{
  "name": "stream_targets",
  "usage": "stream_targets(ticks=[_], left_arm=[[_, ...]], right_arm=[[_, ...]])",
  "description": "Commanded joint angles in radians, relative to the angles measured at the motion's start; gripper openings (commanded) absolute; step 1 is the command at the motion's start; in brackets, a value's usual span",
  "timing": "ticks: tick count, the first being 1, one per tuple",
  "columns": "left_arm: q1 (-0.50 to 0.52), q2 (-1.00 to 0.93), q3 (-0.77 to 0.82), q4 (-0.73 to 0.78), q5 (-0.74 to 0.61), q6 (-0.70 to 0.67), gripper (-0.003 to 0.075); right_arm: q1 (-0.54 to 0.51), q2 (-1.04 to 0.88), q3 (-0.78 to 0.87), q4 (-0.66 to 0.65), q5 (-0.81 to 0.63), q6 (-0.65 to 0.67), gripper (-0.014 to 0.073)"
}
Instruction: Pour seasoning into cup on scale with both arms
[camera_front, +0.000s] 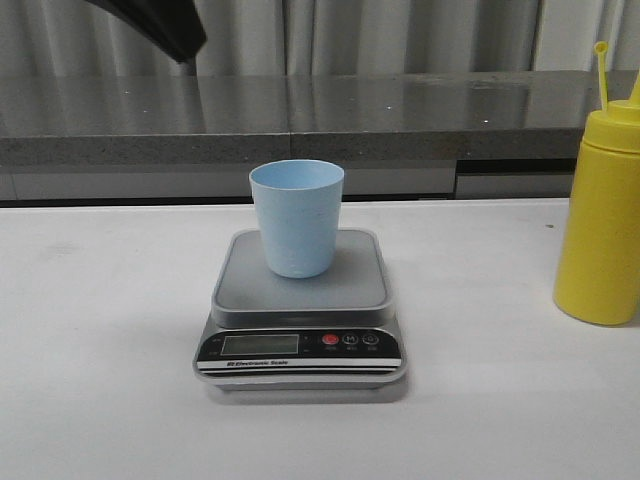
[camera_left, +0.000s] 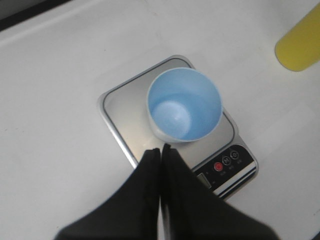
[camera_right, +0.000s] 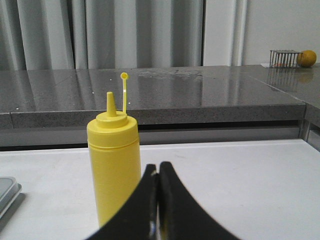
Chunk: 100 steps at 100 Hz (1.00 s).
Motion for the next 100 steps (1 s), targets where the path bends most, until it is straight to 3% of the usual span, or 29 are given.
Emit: stream_targets(ticks=[1, 41, 63, 100], left_arm=[[0.034, -0.114, 0.056, -0.015, -0.100, -0.013, -0.0020], [0.182, -0.535, 0.419, -0.015, -0.241, -0.013, -0.0020], [0.193, -0.793, 0.589, -0.013, -0.319, -0.013, -0.0020], [0.193, -1.145, 0.794, -0.008, -0.335, -0.013, -0.0020]], right_arm=[[-0.004, -0.021, -0.019, -0.008, -0.080, -0.012, -0.0058], [-0.004, -0.021, -0.019, -0.008, -0.080, -0.012, -0.0058], [-0.004, -0.021, -0.019, -0.008, -0.081, -0.012, -0.0058], [-0.004, -0.021, -0.019, -0.008, -0.085, -0.012, -0.0058]])
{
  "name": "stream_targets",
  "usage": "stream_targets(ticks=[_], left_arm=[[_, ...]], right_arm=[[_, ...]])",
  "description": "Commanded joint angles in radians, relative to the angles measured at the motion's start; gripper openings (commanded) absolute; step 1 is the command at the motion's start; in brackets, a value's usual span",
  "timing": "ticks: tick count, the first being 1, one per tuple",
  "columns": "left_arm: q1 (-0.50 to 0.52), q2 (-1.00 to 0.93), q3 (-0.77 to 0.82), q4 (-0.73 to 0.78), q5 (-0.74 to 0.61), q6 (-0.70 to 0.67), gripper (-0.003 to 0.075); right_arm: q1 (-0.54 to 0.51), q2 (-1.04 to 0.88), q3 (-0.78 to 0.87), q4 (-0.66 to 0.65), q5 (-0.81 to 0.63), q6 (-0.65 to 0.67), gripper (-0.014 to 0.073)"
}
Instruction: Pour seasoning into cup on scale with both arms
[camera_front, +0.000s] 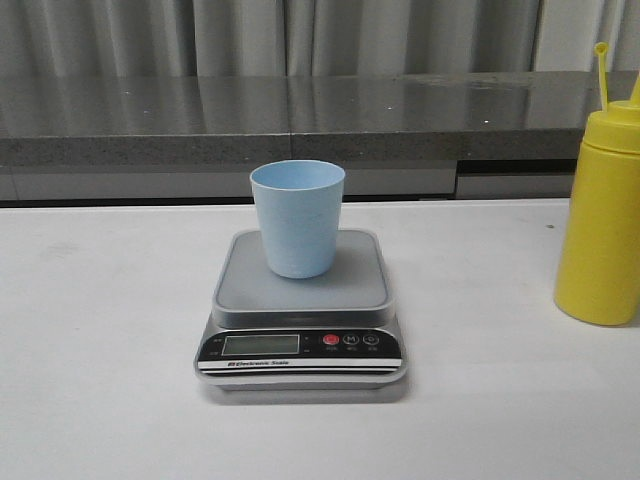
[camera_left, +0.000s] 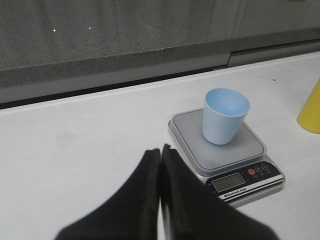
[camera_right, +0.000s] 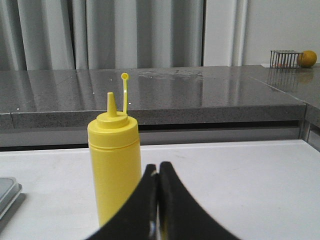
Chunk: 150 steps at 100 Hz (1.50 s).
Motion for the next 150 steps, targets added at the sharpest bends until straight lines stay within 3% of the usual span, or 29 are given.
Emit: stream_targets(ticks=[1, 33, 59, 79, 97, 131, 150], left_arm=[[0.001, -0.053, 0.015, -0.010, -0.084, -0.010, -0.0020], [0.001, -0.221, 0.148, -0.010, -0.129, -0.010, -0.0020], [0.001, -0.229, 0.165, -0.023, -0.127, -0.010, -0.0020], [0.001, -0.229, 0.165, -0.023, -0.127, -0.010, -0.0020], [0.001, -0.229, 0.165, -0.023, -0.127, -0.010, -0.0020], [0.001, -0.229, 0.165, -0.023, -0.127, -0.010, -0.0020], [0.001, -0.229, 0.165, -0.023, -0.127, -0.010, -0.0020]], right_arm=[[-0.004, -0.021, -0.019, -0.008, -0.087, -0.012, -0.0058], [-0.004, -0.020, -0.035, -0.008, -0.078, -0.011, -0.0058], [-0.004, 0.087, -0.188, 0.003, 0.146, -0.002, -0.0058], [-0.004, 0.271, -0.272, 0.059, 0.200, 0.018, -0.0032], [-0.004, 0.446, -0.320, 0.059, 0.196, 0.018, 0.0109], [-0.004, 0.662, -0.353, 0.058, 0.006, 0.018, 0.0666], [0.015, 0.761, -0.356, 0.053, -0.074, 0.018, 0.0645]])
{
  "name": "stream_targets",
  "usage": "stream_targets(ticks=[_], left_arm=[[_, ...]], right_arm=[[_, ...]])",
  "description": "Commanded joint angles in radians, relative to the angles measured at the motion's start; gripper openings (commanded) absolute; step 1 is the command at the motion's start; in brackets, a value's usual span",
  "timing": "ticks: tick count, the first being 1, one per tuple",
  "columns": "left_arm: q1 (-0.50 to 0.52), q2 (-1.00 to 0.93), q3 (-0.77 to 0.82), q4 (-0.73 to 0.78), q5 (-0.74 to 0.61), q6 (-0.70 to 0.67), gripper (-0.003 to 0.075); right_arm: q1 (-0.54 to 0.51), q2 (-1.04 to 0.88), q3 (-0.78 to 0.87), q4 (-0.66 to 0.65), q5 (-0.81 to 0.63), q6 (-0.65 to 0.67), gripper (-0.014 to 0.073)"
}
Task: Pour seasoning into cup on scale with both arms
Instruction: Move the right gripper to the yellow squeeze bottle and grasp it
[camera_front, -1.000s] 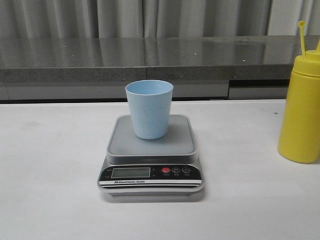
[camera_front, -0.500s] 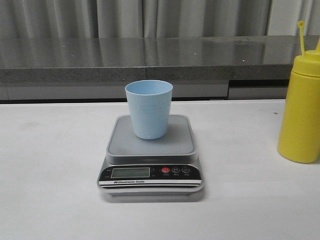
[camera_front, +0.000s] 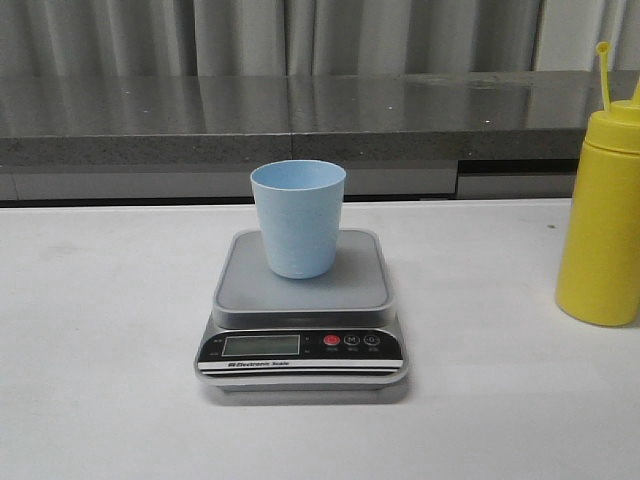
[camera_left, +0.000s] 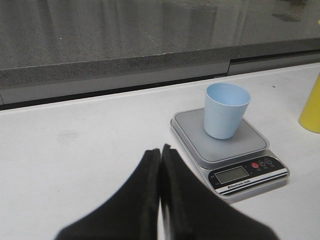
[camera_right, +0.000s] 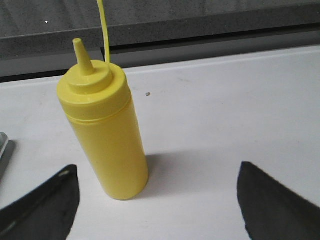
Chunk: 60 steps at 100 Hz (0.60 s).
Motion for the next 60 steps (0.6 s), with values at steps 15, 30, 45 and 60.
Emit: stream_targets(ticks=[15, 30, 45, 60], left_arm=[[0.001, 0.009, -0.027, -0.020, -0.083, -0.010, -0.0020], [0.001, 0.009, -0.027, -0.020, -0.083, -0.010, -0.0020], [0.001, 0.009, -0.027, -0.020, -0.083, -0.010, -0.0020], [0.001, 0.009, -0.027, -0.020, -0.083, -0.010, -0.0020]], right_arm=[[0.088, 0.134, -0.038, -0.029, -0.195, 0.002, 0.0645], [0.126, 0.267, -0.038, -0.029, -0.302, 0.002, 0.0645], [0.126, 0.397, -0.038, -0.029, -0.418, 0.002, 0.0645], [0.126, 0.512, -0.044, -0.029, -0.544, 0.002, 0.0645]])
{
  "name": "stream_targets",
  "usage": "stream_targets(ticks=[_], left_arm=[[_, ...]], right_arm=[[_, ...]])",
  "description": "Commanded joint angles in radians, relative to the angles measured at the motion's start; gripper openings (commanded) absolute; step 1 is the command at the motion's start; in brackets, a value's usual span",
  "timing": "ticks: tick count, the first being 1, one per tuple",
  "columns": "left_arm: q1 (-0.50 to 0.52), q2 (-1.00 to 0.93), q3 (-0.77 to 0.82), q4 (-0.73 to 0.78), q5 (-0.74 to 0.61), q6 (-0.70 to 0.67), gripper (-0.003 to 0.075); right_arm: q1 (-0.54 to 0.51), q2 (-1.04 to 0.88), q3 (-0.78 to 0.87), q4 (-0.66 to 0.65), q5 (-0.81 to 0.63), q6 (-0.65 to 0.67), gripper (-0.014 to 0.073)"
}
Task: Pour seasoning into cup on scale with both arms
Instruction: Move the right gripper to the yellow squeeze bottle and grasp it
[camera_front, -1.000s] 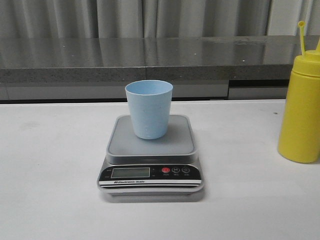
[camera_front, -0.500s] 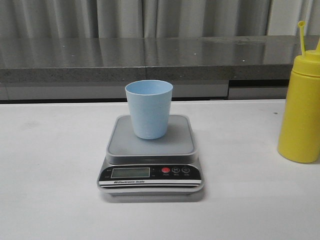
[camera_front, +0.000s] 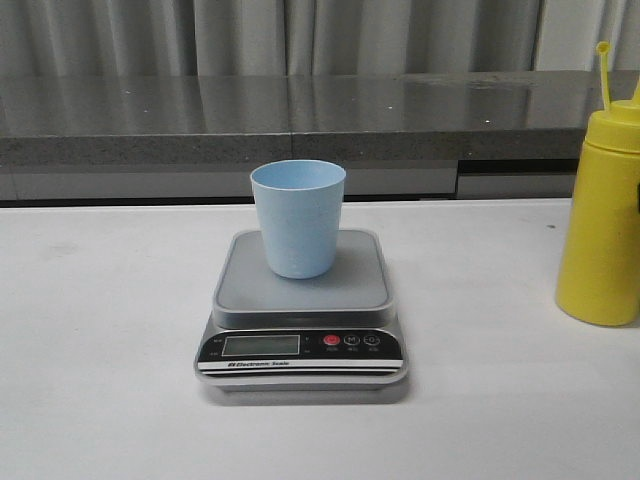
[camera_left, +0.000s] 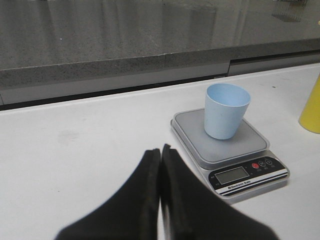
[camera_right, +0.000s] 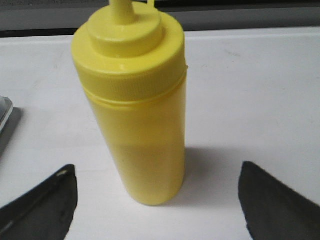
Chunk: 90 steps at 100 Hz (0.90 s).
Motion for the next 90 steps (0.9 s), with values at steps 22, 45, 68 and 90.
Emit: stream_targets(ticks=[22, 45, 68, 90], left_arm=[[0.001, 0.009, -0.027, -0.020, -0.081, -0.010, -0.0020], [0.001, 0.009, -0.027, -0.020, -0.081, -0.010, -0.0020], [0.001, 0.009, -0.027, -0.020, -0.081, -0.010, -0.0020], [0.001, 0.009, -0.027, -0.020, -0.081, -0.010, -0.0020]], right_arm=[[0.000, 0.184, -0.103, -0.023, -0.184, 0.002, 0.0645], [0.034, 0.301, -0.165, -0.025, -0.217, 0.009, 0.0645], [0.038, 0.397, -0.222, -0.023, -0.250, 0.009, 0.0645], [0.038, 0.454, -0.232, 0.044, -0.352, 0.009, 0.0645]])
